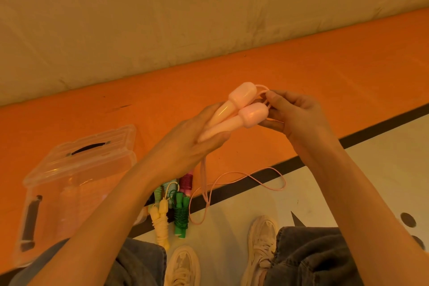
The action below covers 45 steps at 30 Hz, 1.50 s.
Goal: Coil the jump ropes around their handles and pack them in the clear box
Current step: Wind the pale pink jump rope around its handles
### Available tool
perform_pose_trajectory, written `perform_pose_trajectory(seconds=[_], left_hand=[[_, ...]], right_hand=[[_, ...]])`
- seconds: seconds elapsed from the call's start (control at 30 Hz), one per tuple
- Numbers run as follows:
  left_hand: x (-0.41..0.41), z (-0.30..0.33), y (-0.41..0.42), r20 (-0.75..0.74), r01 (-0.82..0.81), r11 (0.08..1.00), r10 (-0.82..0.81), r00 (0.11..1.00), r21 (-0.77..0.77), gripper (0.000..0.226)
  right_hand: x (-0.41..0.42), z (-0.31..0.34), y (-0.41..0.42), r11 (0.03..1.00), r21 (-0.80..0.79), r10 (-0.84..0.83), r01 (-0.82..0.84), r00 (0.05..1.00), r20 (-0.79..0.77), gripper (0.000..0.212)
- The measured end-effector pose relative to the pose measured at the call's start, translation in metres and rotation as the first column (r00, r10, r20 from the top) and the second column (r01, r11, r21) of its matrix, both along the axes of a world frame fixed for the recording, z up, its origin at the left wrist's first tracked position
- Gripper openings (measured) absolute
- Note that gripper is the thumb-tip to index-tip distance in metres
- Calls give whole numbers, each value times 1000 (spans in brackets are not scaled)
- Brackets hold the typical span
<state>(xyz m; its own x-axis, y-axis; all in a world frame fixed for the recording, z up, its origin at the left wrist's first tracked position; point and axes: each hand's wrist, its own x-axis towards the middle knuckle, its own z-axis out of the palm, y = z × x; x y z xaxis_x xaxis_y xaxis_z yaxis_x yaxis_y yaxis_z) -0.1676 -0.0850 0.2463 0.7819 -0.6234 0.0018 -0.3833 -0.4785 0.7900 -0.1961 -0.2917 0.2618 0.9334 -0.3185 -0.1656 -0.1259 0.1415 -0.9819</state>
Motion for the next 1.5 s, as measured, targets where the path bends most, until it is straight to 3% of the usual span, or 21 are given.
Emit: perform_pose_trajectory(seconds=[0.1, 0.2, 0.47, 0.57, 0.63, 0.67, 0.77, 0.93, 1.03, 1.13, 1.3, 1.5], left_hand=[[-1, -1, -1, 27, -6, 1000, 6, 1000, 14, 63], [-1, 2, -1, 36, -45, 996, 48, 998, -77, 49], [0, 8, -5, -122, -49, 969, 20, 992, -243, 37], [2, 9, -7, -168, -130, 943, 81, 982, -306, 34], [5, 10, -8, -209, -191, 915, 121, 970, -356, 33], [6, 11, -9, -217, -204, 903, 128, 968, -379, 32], [8, 13, -11, -182, -237, 876, 174, 968, -421, 29], [12, 5, -2, 14, -262, 910, 281, 960, -320, 44], [16, -5, 6, 91, -309, 939, 325, 941, -149, 52], [15, -9, 7, 87, -261, 965, 263, 961, -25, 62], [11, -1, 1, -6, -137, 986, 138, 990, -99, 34], [12, 0, 1, -80, -73, 986, 62, 995, -149, 32]], right_hand=[[-1, 3, -2, 1000, 1, -2, 2, 1000, 9, 14], [-1, 3, -2, 1000, 12, 1, -1, 1000, 11, 14], [-2, 4, -3, 999, 41, -19, 18, 1000, 18, 16], [0, -5, 2, 995, 102, -5, 14, 996, -90, 31], [-1, -14, 12, 981, -43, 176, -188, 964, -200, 29], [-4, -19, 20, 930, -126, 308, -346, 918, -249, 28], [-16, -28, 45, 764, -131, 572, -631, 758, -313, 29], [-27, -21, 44, 815, -108, 538, -569, 813, -225, 15], [-32, -9, 37, 782, -298, 531, -547, 836, -140, 12], [-33, -2, 37, 759, -398, 542, -515, 839, -50, 15], [-28, -1, 34, 772, -419, 538, -479, 842, 29, 21], [-29, -2, 33, 771, -467, 521, -433, 850, 72, 22]])
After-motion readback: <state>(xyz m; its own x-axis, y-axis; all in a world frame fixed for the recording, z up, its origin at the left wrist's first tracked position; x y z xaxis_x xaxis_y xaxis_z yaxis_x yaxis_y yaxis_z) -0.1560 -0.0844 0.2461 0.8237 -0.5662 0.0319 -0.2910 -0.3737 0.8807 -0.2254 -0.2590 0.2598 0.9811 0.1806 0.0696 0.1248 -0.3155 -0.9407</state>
